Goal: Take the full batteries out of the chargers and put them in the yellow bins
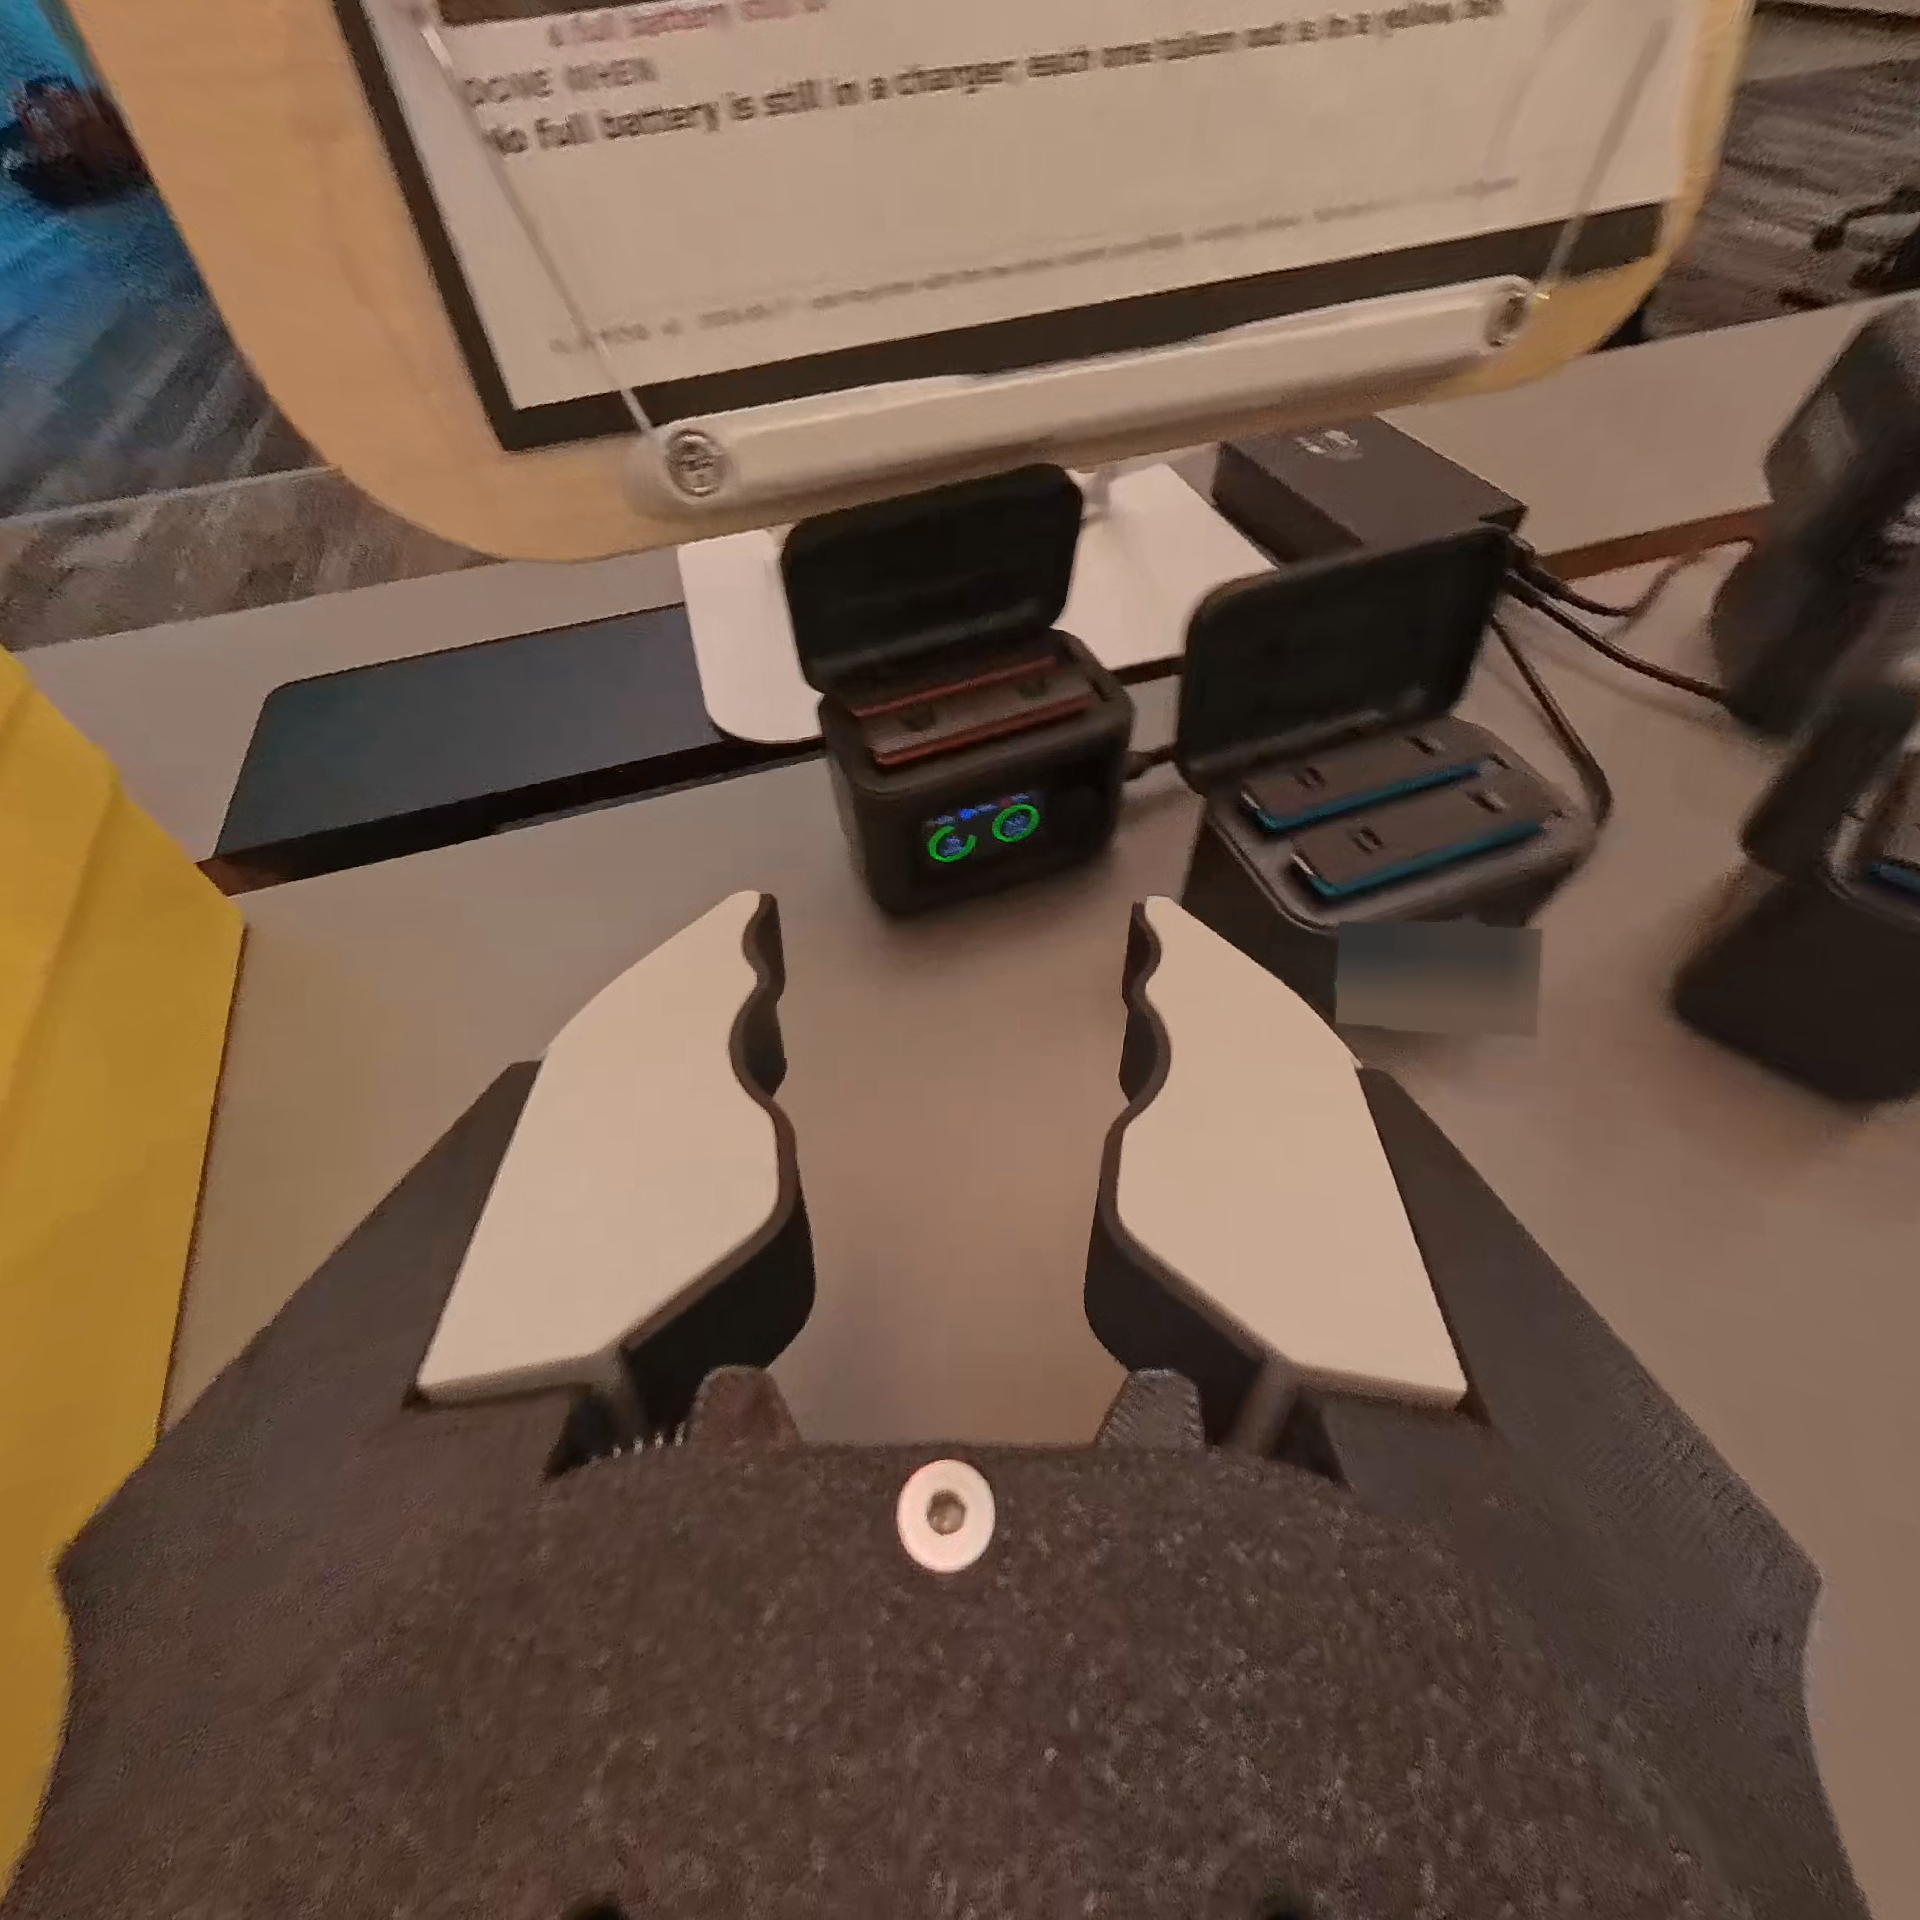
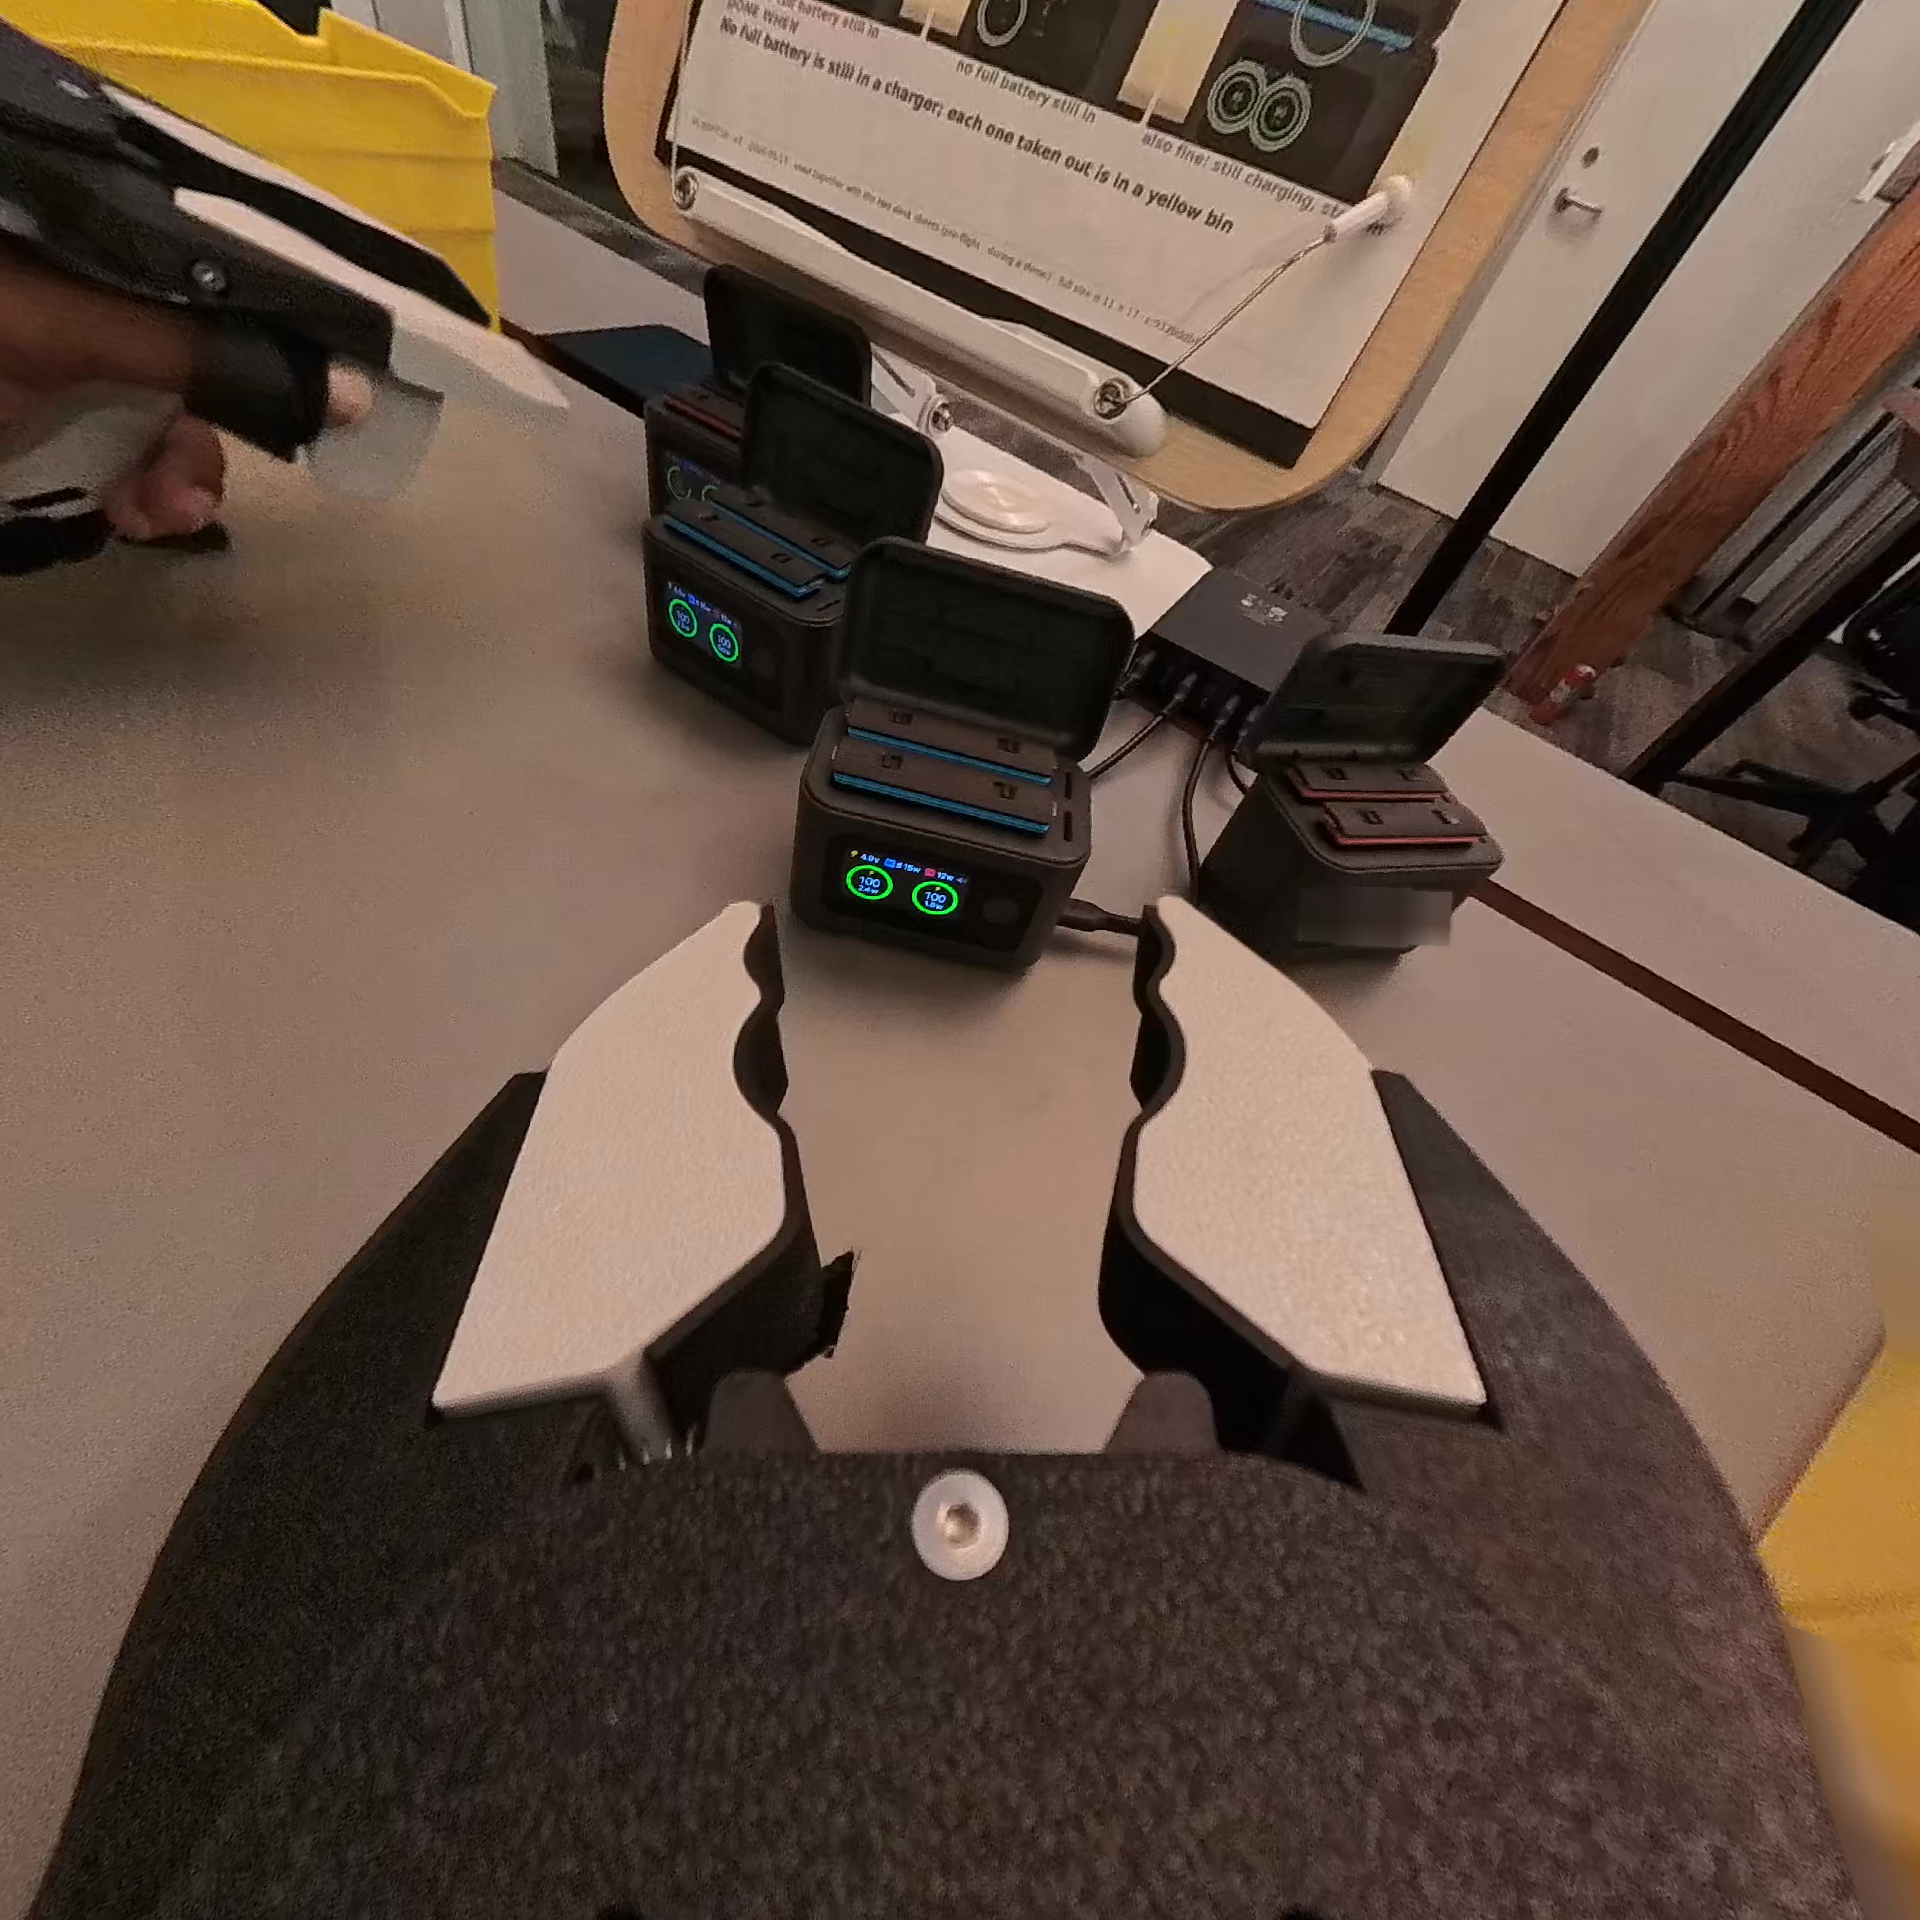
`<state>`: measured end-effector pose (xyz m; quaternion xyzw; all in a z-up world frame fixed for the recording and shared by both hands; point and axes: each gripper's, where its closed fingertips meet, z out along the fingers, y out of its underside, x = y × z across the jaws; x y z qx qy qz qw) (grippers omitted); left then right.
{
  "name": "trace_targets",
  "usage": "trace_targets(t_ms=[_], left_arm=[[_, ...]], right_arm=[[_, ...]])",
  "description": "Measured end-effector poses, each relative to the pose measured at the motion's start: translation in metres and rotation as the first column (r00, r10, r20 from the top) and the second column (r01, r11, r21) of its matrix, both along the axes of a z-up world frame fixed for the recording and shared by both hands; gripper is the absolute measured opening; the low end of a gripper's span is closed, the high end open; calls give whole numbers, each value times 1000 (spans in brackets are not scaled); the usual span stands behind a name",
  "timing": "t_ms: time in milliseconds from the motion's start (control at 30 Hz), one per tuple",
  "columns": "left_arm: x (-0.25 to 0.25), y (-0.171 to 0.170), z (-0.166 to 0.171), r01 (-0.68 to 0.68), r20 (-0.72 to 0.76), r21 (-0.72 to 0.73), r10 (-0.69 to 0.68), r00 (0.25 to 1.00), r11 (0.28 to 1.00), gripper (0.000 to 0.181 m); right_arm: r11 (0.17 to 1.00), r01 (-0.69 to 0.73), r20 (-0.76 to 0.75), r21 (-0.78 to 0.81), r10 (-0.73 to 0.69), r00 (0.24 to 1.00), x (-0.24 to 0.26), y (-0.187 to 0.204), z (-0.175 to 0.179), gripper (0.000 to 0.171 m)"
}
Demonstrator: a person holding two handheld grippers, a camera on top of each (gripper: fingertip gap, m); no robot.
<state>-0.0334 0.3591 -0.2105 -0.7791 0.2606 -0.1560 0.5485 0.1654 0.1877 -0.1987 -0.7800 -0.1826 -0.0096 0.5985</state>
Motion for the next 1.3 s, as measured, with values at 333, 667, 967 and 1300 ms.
trace_targets(t_ms=[333,667,967,1300], left_arm=[[23,45,-30,317,-26,-133,-323,946,939,78],[50,68,-44,518,-43,-210,-537,843,830,83],[40,51,-46,553,-75,-211,-577,813,806,63],[19,-1,-47,546,-74,-211,-570,818,811,57]], right_arm=[[998,-60,-45,-17,59,997,-7,-3,-2,63],[992,-122,-31,-31,121,992,-17,-4,-6,61],[988,-144,-17,-50,143,990,-21,-7,-10,59],[987,-155,9,-42,156,988,-25,-11,-8,57]])
